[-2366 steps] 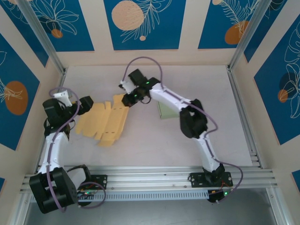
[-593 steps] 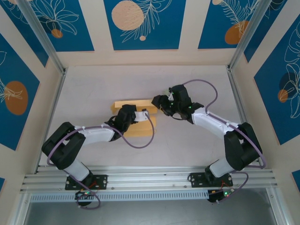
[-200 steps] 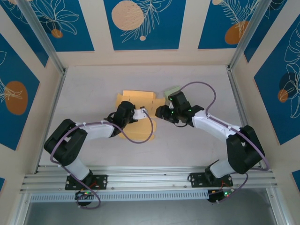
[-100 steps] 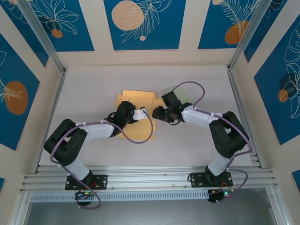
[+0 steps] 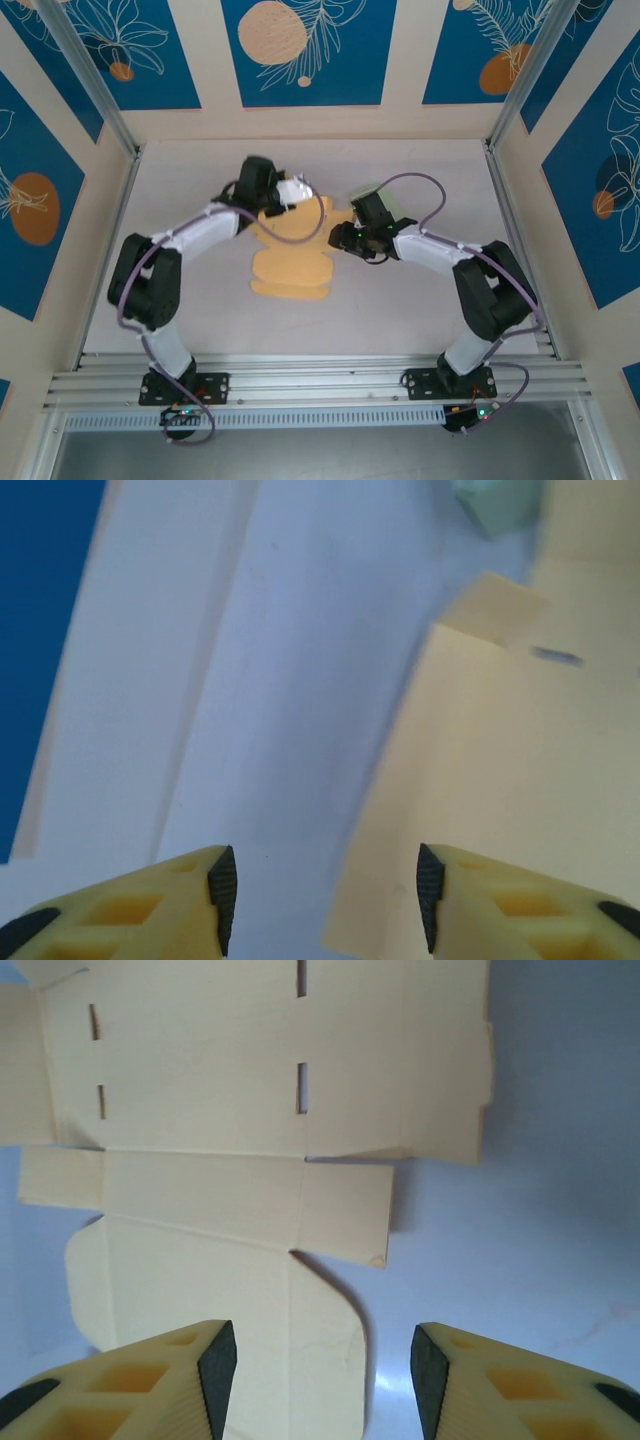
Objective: Fold the paper box
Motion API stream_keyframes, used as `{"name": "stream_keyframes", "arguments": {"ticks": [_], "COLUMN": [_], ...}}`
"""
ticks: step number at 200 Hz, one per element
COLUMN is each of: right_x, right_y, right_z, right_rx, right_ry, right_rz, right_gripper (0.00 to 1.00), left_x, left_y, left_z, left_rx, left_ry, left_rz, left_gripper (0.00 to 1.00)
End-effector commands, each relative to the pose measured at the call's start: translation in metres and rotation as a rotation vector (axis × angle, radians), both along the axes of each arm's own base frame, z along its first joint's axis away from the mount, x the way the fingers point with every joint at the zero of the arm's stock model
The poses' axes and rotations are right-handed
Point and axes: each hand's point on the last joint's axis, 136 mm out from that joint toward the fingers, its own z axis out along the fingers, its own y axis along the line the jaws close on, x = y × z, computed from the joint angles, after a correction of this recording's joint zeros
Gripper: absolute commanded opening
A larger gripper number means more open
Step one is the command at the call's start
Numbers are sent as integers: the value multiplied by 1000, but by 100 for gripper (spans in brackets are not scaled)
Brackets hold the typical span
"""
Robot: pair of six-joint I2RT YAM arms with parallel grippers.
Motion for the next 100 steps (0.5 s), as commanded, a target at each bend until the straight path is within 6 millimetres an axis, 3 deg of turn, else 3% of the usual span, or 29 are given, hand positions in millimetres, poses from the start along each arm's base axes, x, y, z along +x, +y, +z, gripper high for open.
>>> {"name": "stream_keyframes", "arguments": {"ticks": [1,29,50,70,100], "right_x": [-16,-32,-44,-54,-71], "right_y": [-8,-20,-24,-29,-38], "right_z": [13,22,29,35,42], "right_rx": [16,20,23,3,-17], "right_ry": [-9,-28,-39,-41,-46], "right_rz": [-4,-18,-4,1,-25], "right_gripper": [59,77,86,90,93], "left_x": [-22,3,24,41,49], "left_y": [-2,-7,-13,-20,-20], "left_z": [-52,-71,-78,-82,-89], "left_rx": [4,8,-3,-29,-50], "left_ry": [387,530,566,591,627], "left_rz": [-112,-137,-146,-159,-170], "left_gripper": [58,79,85,88,91]}}
